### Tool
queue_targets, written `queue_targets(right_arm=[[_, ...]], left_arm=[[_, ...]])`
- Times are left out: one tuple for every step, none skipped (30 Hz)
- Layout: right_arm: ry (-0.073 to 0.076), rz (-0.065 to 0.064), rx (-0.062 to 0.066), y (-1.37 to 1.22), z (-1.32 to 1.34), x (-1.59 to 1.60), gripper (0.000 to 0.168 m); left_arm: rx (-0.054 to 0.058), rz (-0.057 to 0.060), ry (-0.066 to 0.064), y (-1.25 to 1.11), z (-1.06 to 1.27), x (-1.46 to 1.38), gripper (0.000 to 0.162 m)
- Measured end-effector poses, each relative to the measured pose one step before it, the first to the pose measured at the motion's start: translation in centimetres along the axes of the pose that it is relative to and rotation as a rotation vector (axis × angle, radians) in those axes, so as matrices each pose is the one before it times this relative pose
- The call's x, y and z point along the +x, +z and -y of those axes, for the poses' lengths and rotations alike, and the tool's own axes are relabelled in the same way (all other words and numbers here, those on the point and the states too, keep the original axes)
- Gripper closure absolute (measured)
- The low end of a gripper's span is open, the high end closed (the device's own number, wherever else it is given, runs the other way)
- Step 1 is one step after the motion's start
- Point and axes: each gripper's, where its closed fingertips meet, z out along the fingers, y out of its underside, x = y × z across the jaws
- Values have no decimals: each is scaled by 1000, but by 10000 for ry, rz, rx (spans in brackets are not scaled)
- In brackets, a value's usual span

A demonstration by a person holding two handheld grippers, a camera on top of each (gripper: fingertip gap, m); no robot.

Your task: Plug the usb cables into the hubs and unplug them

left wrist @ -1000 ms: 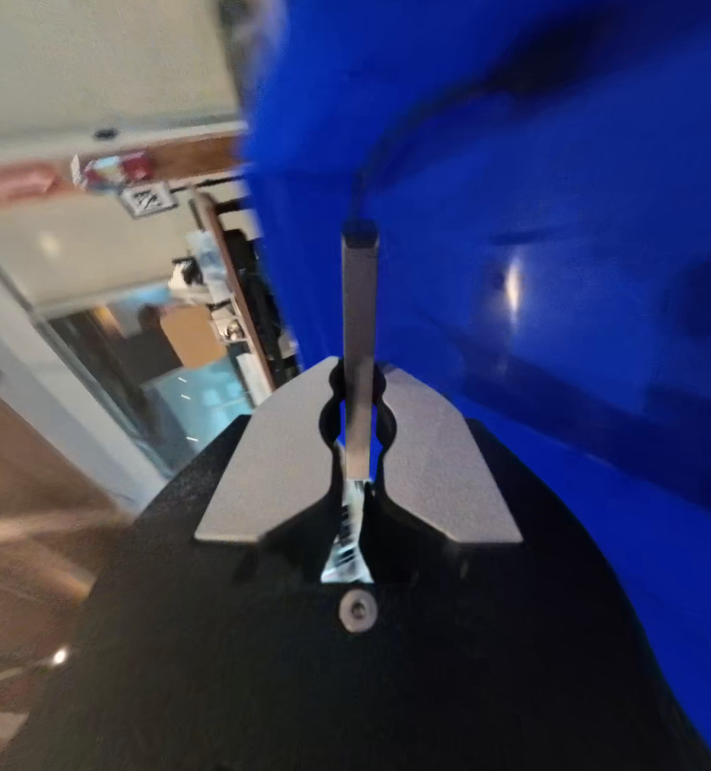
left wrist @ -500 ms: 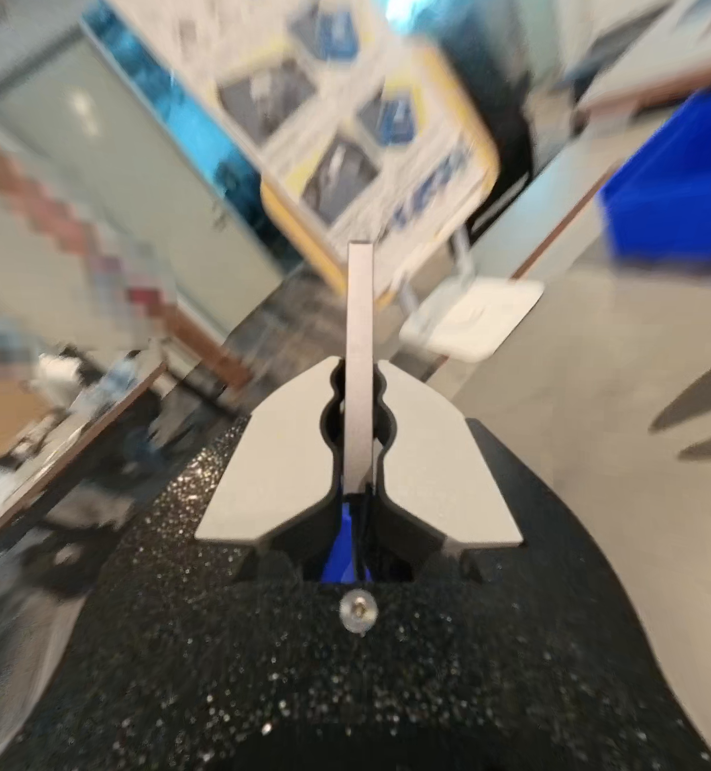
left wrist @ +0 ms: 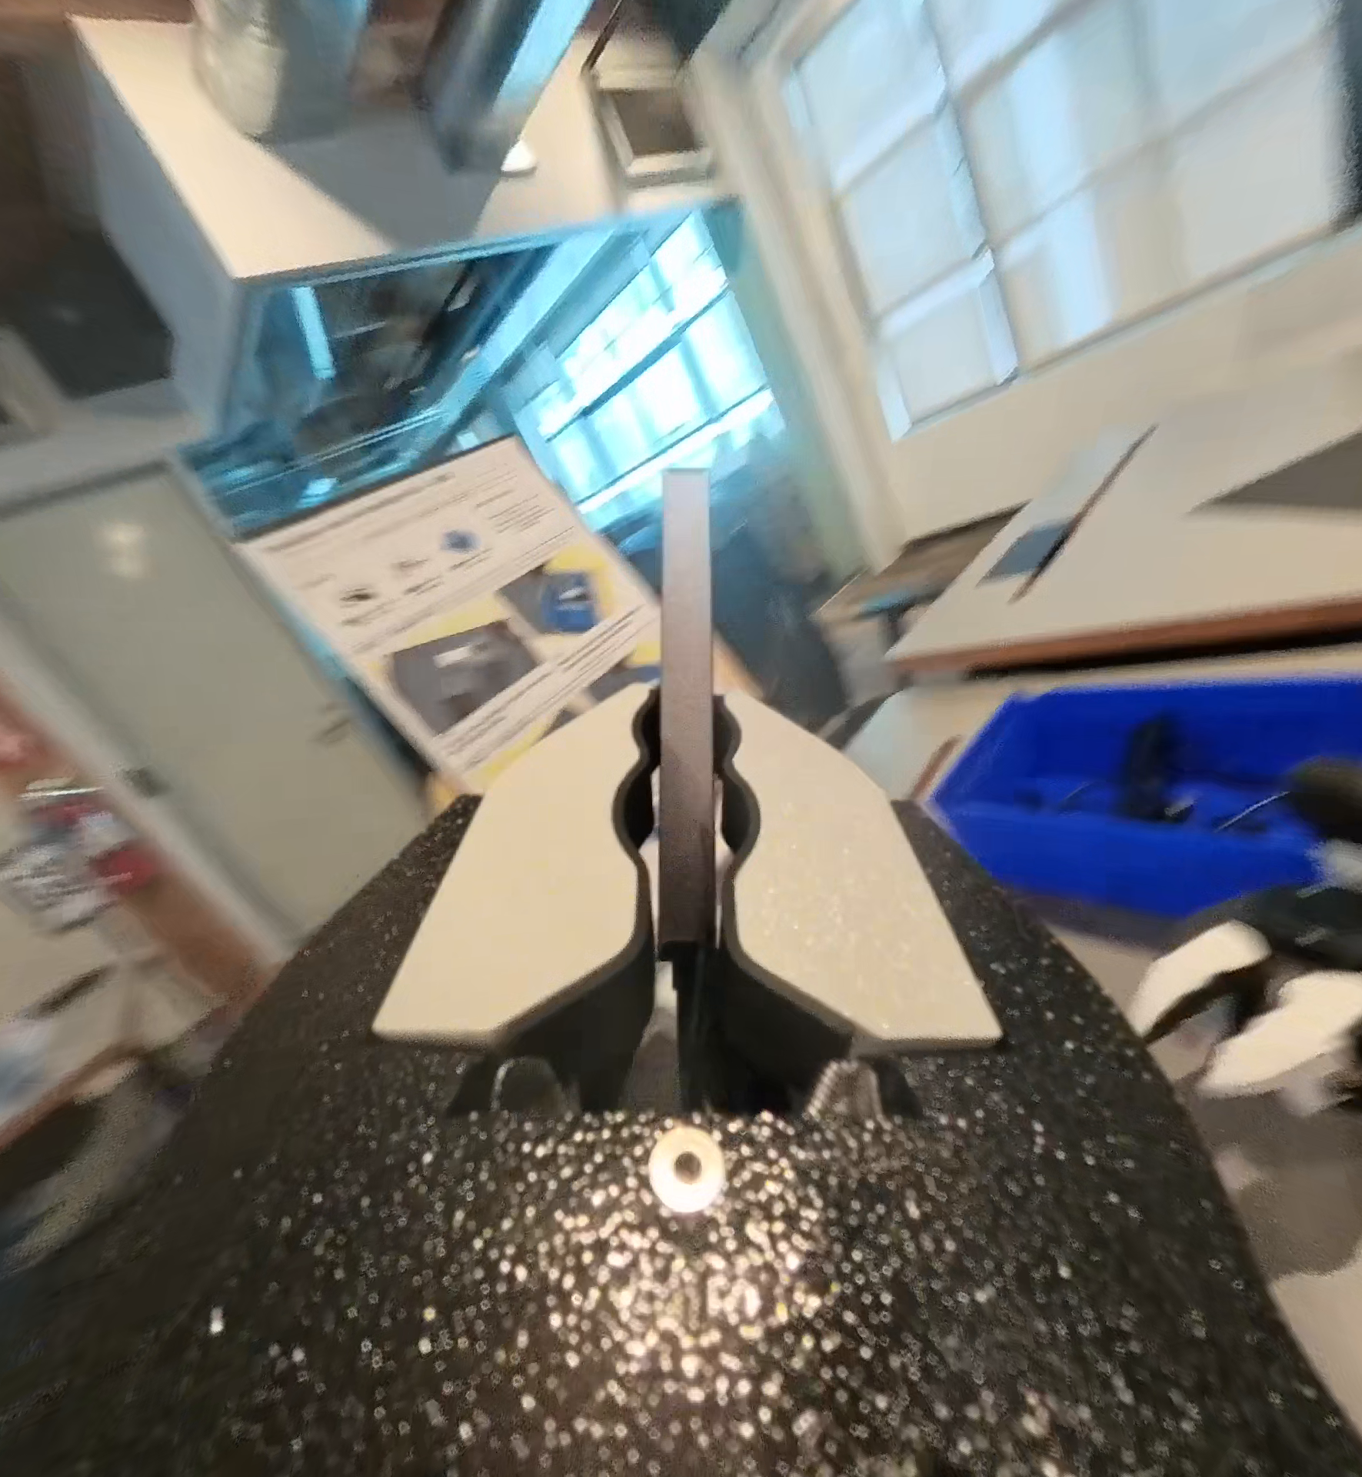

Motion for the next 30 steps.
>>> queue_targets(right_arm=[[-125, 77, 92, -18, 180, -198, 139], [-153, 80, 126, -35, 230, -238, 139], [-176, 68, 115, -24, 219, -219, 139], [-179, 67, 89, -24, 186, -226, 139], [-171, 45, 42, -2, 121, -179, 140], [-161, 51, 6, 15, 70, -186, 140], [-194, 25, -49, 30, -58, -127, 141], [-267, -79, -175, 47, -273, 36, 145], [-258, -110, -192, 67, -332, 68, 147], [-166, 15, -97, 82, -229, -103, 148], [-8, 59, -39, 97, -182, -146, 148], [128, 74, -4, 97, -114, -149, 148], [181, 97, 52, 76, -39, -144, 147], [193, 80, 54, 45, -14, -87, 147], [187, 32, 20, 22, -48, 17, 147], [204, 21, 45, -5, -17, 63, 146], [258, 38, 78, -25, 16, 69, 147], [308, 124, 66, -29, 0, -9, 148], [363, 135, 36, -17, -42, -18, 149], [350, 125, 55, -14, -2, -1, 148], [268, 98, 47, -29, 35, 15, 145], [165, 138, 39, -137, 147, -91, 144], [4, 146, 96, -197, 304, -154, 145], [-119, -7, 75, -202, 294, 9, 145], [-192, -123, -21, -152, 143, 168, 145], [-213, -153, -220, -48, -166, 193, 143], [-200, -40, -363, 99, -424, 21, 138], [-119, 119, -471, 259, -651, -221, 131], [32, 201, -569, 357, -836, -340, 126], [119, 326, -550, 397, -836, -538, 124]], left_arm=[[209, -335, -456, 302, 206, 473, 150], [157, -333, -545, 356, -292, 549, 150], [117, -310, -613, 314, -713, 587, 150], [95, -299, -637, 350, -1153, 571, 150], [116, -221, -723, 240, -1415, 427, 150], [146, -122, -804, 112, -1583, 236, 150], [245, -80, -885, -46, -1557, 125, 150], [448, -146, -940, -104, -1355, 153, 151], [454, -337, -867, -209, -1443, 294, 151], [292, -208, -762, -242, -1643, 41, 151], [190, -35, -605, -259, -1724, -245, 151], [62, -36, -383, -249, -1745, -311, 151], [-6, -32, -248, -302, -1651, -314, 151], [27, 104, -250, -318, -1467, -432, 151], [115, 117, -188, -312, -1199, -295, 151], [128, -29, -107, -351, -1172, 195, 151], [141, -201, -69, -345, -954, 370, 151], [134, -166, -12, -323, -830, 301, 151], [-3, 54, 31, -252, -879, -63, 151], [-150, 116, 63, -162, -952, -194, 151], [-252, -79, 82, -160, -976, 52, 151], [-180, -184, 51, -141, -852, 162, 150], [-65, -163, 4, -102, -458, 162, 151], [-91, -206, -41, -59, -328, 204, 150], [-195, -279, -23, 8, -427, 176, 151], [-193, -282, 62, 32, -448, 192, 151], [-170, -222, 109, 42, -451, 161, 151], [-194, -210, 120, 53, -446, 177, 151], [-176, -153, 130, 157, -487, 263, 151], [-197, -103, 126, 200, -464, 263, 151]])
